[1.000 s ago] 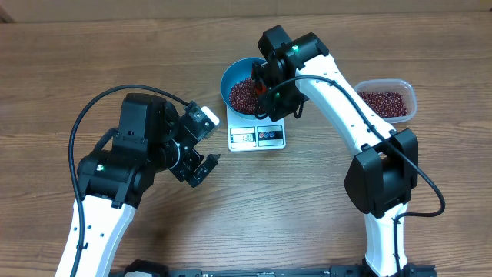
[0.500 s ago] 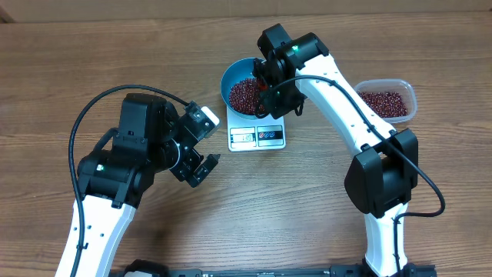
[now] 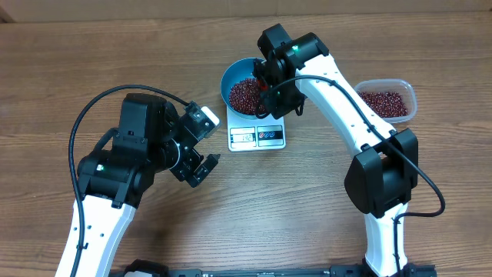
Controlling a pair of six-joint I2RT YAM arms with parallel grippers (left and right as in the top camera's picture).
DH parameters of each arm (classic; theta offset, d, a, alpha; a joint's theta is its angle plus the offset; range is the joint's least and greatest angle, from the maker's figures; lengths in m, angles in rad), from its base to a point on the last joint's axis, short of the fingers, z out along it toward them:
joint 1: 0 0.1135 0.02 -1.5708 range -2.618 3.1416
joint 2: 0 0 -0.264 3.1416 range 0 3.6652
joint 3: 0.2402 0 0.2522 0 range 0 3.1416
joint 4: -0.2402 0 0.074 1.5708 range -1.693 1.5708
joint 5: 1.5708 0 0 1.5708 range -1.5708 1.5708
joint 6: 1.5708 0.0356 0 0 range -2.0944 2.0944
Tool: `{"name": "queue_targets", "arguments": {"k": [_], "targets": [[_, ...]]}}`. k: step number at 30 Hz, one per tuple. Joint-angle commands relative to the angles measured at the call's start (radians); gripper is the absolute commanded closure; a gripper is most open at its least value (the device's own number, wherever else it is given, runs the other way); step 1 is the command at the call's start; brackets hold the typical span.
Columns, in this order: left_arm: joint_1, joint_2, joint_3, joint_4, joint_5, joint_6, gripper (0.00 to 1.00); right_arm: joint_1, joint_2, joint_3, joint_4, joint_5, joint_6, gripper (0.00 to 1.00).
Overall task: Scoop item into bowl and weigh 150g on scale
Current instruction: 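Tilt the red scoop with the right gripper to pour beans into the bowl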
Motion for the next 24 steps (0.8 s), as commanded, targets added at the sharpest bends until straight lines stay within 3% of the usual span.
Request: {"name": "queue_targets", "arguments": {"k": [1, 24], "targets": [[0.004, 0.002, 0.023, 0.003, 0.0, -0.011, 0.0, 0.0, -0.037, 0.045, -0.003, 0.007, -0.007, 0.96], [0.004, 0.002, 0.023, 0.003, 0.0, -0.011, 0.01, 0.031, -0.057, 0.052, -0.023, 0.148, 0.0, 0.96]]}}
